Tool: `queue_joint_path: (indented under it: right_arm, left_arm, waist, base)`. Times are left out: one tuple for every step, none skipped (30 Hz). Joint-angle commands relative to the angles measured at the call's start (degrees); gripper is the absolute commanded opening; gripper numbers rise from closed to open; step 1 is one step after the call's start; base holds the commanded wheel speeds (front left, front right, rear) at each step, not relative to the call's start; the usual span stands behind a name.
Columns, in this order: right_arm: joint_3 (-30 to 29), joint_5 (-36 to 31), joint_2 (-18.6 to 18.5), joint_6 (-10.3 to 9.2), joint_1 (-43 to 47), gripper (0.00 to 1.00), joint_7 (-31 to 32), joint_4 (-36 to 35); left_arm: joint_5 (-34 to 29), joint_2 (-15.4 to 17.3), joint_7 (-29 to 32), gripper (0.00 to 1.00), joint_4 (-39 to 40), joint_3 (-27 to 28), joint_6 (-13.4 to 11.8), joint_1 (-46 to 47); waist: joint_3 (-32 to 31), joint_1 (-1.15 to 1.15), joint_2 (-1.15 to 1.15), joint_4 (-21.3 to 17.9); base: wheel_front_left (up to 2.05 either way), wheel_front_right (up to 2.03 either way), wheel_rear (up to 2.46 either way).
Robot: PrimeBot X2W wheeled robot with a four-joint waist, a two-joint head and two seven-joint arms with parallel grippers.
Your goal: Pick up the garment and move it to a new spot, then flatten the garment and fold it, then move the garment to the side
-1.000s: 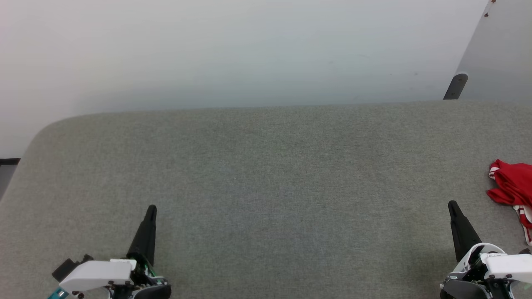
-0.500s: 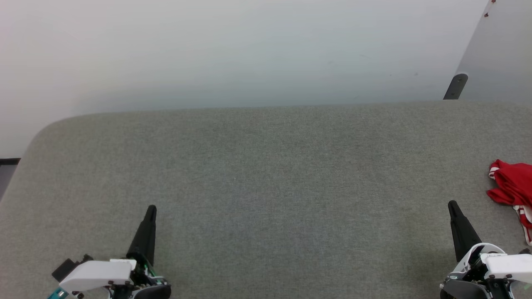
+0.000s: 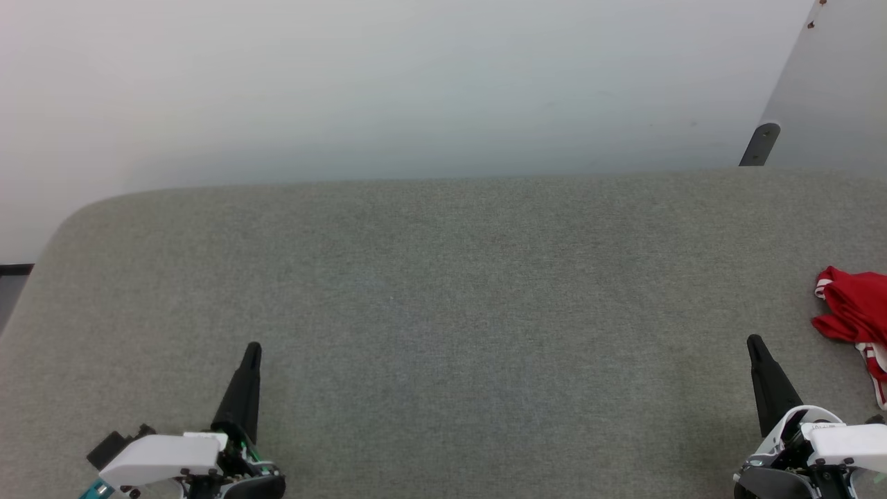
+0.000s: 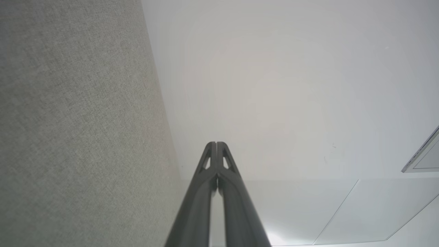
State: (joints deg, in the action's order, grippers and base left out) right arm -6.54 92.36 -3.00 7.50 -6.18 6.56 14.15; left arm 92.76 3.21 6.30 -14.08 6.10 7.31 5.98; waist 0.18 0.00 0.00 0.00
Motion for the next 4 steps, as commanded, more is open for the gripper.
queue_joint_path:
  right_arm:
    - [-0.01,0.05,0.23,-0.02,-0.24,0.0,0.06,0.02]
    - [-0.01,0.05,0.23,-0.02,-0.24,0.0,0.06,0.02]
    - [-0.01,0.05,0.23,-0.02,-0.24,0.0,0.06,0.02]
    - [-0.01,0.05,0.23,-0.02,-0.24,0.0,0.06,0.02]
  left_arm:
    - [-0.17,-0.1,0.11,0.0,-0.09,0.16,0.32,0.59]
    - [-0.18,-0.1,0.12,0.0,-0.09,0.17,0.32,0.59]
    - [-0.18,-0.11,0.12,0.0,-0.09,0.18,0.32,0.59]
    - [-0.19,-0.12,0.13,0.0,-0.09,0.18,0.32,0.59]
  waist:
    - [0.0,0.0,0.0,0.0]
    - [0.0,0.0,0.0,0.0]
    - [0.0,0.0,0.0,0.0]
    - [0.0,0.0,0.0,0.0]
  base:
    - [0.0,0.0,0.0]
    - [0.0,0.0,0.0]
    - [0.0,0.0,0.0]
    - [0.0,0.0,0.0]
